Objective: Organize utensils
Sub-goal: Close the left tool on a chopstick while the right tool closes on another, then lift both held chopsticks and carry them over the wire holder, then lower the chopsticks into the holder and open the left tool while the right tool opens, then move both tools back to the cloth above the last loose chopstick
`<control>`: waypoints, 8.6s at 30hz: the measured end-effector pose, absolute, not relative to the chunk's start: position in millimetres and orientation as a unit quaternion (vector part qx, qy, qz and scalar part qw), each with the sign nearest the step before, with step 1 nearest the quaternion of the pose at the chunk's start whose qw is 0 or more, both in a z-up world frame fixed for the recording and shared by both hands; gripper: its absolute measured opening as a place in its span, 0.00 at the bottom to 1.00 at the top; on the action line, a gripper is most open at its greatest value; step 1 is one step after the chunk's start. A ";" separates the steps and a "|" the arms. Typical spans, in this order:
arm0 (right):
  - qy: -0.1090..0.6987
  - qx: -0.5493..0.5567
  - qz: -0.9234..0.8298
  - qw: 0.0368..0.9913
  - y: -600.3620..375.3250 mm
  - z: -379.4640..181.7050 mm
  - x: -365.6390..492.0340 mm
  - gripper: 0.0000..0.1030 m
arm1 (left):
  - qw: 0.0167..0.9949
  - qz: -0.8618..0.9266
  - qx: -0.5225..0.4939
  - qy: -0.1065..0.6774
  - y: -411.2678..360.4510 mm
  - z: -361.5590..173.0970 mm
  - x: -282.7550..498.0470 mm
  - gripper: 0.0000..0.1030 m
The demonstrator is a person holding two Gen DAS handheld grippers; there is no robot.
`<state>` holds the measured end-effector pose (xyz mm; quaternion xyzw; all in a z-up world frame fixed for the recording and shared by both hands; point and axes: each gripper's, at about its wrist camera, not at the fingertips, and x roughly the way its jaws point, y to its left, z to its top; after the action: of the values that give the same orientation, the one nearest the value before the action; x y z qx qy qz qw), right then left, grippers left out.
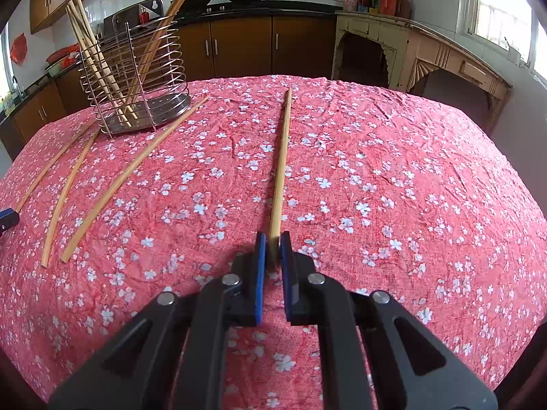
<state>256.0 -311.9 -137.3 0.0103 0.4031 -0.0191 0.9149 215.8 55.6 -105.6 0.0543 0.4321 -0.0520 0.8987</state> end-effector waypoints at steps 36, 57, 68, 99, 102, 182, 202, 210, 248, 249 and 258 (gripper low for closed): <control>0.417 0.044 -0.055 0.906 -341.9 -135.0 288.7 0.08 | 0.900 -0.050 0.071 0.427 41.6 -109.3 232.0 0.22; 0.288 0.025 -0.061 0.955 -341.1 -58.5 240.2 0.07 | 0.953 -0.052 0.022 0.297 56.3 -33.5 200.6 0.07; 0.185 0.029 -0.066 0.980 -343.6 22.7 237.8 0.07 | 0.980 -0.015 -0.022 0.199 74.8 41.9 203.2 0.07; 0.147 0.066 0.023 0.987 -318.6 106.2 237.9 0.07 | 0.989 -0.014 -0.027 0.143 74.6 106.6 204.1 0.07; 0.145 0.072 0.043 0.986 -312.4 117.9 237.1 0.07 | 0.989 -0.021 -0.032 0.140 71.4 112.4 204.4 0.07; 0.208 0.083 -0.010 0.974 -298.3 93.5 353.5 0.48 | 0.989 0.005 -0.030 0.146 -21.5 134.6 290.8 0.54; 0.371 0.073 0.020 0.925 -258.5 -84.3 293.9 0.51 | 0.958 0.053 -0.004 0.281 34.1 -11.3 238.7 0.64; 0.407 0.036 0.035 0.912 -194.5 -117.4 305.3 0.51 | 0.950 0.039 0.017 0.309 29.1 -35.9 231.5 0.68; 0.417 0.049 -0.012 0.908 -292.0 -139.8 334.9 0.08 | 0.900 0.019 0.045 0.434 -15.7 -109.6 298.2 0.08; 0.416 0.048 -0.011 0.908 -290.1 -139.6 335.0 0.08 | 0.899 0.024 0.037 0.435 -2.5 -109.4 301.0 0.08; 0.410 0.029 -0.008 0.911 -280.7 -131.3 315.4 0.17 | 0.903 -0.024 -0.012 0.428 40.0 -103.7 282.4 0.09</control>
<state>315.4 -280.7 -131.3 0.0286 0.4103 -0.0082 0.9114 282.4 40.0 -103.7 -0.0122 0.4280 -0.0239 0.9034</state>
